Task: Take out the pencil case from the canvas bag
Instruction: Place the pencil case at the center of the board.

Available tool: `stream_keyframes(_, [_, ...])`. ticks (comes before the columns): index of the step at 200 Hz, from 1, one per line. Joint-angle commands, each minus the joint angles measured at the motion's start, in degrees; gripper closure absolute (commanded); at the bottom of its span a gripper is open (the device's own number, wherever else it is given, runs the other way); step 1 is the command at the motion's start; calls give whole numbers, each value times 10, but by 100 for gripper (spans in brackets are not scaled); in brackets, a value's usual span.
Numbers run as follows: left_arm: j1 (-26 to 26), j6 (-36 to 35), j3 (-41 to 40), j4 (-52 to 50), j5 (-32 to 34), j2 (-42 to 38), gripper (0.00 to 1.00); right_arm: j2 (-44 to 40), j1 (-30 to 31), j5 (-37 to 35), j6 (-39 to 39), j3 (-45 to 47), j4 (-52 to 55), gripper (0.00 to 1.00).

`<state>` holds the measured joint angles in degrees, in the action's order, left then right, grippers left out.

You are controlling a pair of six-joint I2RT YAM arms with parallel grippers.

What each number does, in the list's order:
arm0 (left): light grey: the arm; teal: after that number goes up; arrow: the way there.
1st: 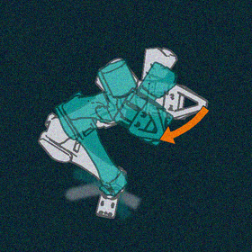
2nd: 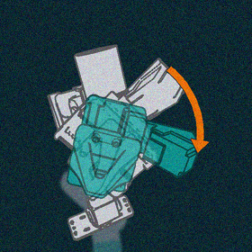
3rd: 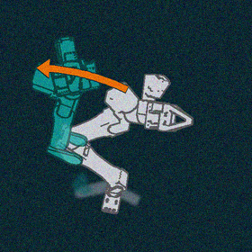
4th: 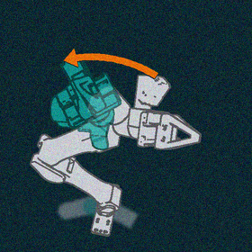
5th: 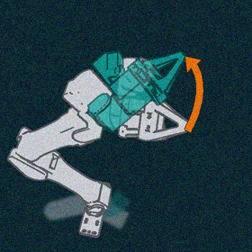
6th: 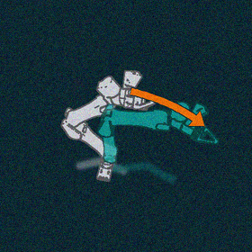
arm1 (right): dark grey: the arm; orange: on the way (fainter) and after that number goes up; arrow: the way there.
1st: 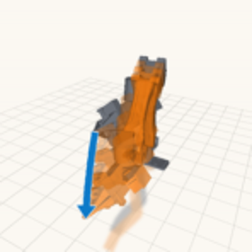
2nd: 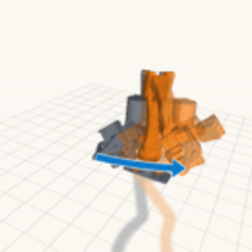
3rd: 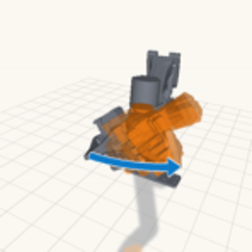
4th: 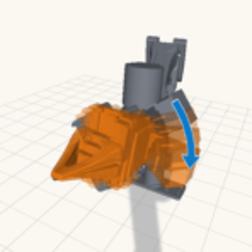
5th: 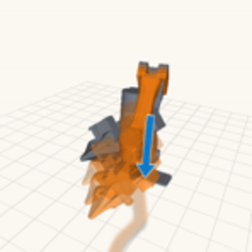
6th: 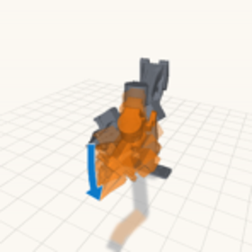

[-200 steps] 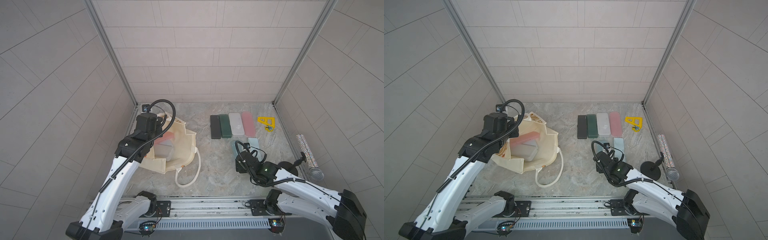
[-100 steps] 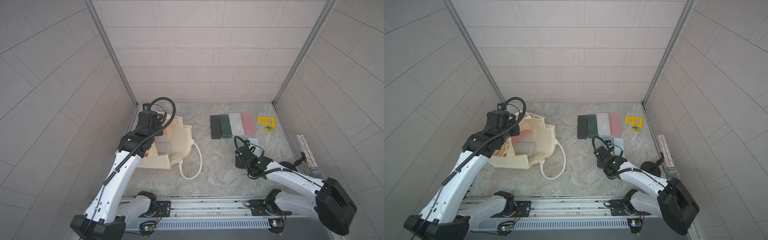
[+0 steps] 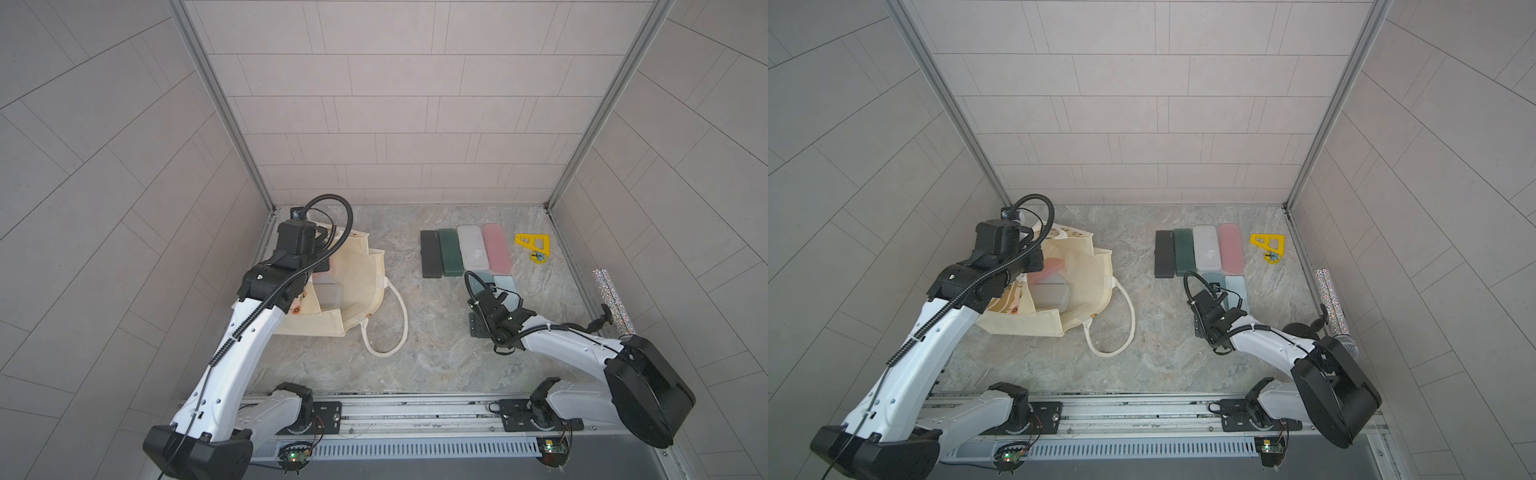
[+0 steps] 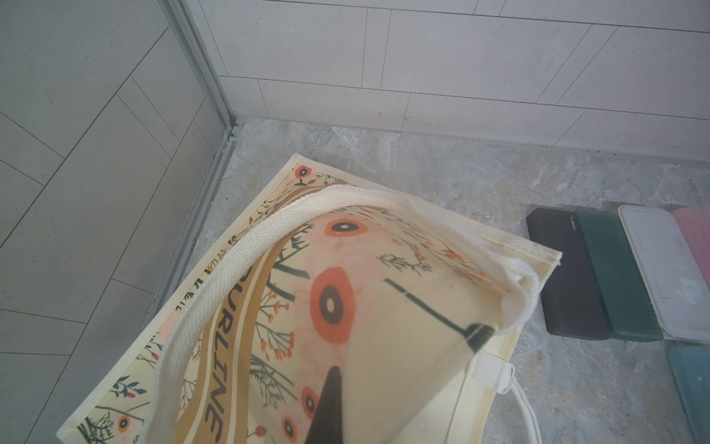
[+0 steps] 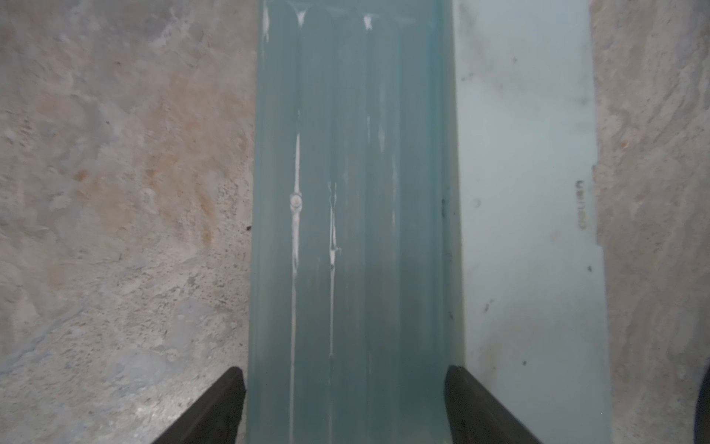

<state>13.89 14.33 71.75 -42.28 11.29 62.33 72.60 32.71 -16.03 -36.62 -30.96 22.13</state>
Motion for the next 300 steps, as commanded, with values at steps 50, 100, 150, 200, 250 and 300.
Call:
stream_keyframes(50, [-4, -1, 8, 19, -21, 1, 100, -64, 15, -28, -1, -13, 64, 14])
stream_keyframes(100, [-4, 2, 5, 24, -32, -2, 100, -84, 58, 68, 23, 8, -23, 33])
stream_keyframes(150, [-4, 1, 4, 37, -85, -8, 100, 17, 61, 90, 52, -21, -102, 40])
stream_keyframes(200, [-4, 2, 5, 33, -97, -14, 100, 131, 41, 16, 46, -111, -36, 59])
stream_keyframes(250, [-4, -1, 5, 32, -101, -14, 100, 144, 29, -18, 35, -118, -31, 59])
stream_keyframes(300, [-4, -4, 8, 31, -113, -11, 100, 163, 19, -46, 11, -130, -15, 59])
